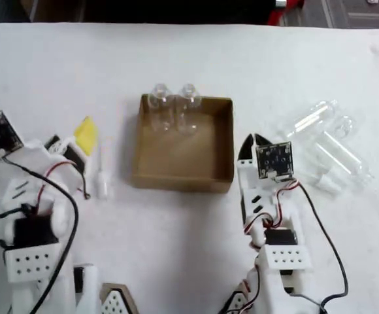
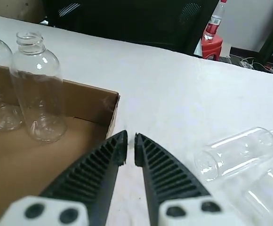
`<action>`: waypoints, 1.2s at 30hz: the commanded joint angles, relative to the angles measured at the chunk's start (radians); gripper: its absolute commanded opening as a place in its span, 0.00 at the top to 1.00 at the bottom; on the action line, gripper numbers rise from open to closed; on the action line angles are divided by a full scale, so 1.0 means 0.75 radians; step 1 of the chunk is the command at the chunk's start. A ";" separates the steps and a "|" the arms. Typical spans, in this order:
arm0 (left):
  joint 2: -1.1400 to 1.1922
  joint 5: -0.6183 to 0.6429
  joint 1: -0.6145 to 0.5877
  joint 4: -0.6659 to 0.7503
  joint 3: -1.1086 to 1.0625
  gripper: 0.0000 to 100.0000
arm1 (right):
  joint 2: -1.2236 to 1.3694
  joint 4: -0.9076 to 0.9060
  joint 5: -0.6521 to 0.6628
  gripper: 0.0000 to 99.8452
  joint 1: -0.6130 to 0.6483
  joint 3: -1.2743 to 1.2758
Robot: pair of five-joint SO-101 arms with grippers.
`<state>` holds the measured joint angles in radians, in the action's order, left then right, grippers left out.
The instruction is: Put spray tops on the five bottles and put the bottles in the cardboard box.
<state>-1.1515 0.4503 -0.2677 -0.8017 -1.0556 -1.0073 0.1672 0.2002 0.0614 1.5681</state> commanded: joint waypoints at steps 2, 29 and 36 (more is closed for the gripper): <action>-0.017 -0.106 -0.009 0.354 -0.254 0.74 | -0.001 0.032 0.016 0.98 0.009 -0.008; -0.021 -0.309 0.064 0.524 -0.368 0.98 | -0.007 0.030 0.016 0.98 0.011 -0.008; -0.021 -0.309 0.058 0.524 -0.372 0.98 | -0.009 0.030 0.016 0.98 0.011 -0.008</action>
<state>-1.1515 0.2325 -0.2279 -0.4457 -1.3426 -1.0073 0.1672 0.2002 0.0614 1.5681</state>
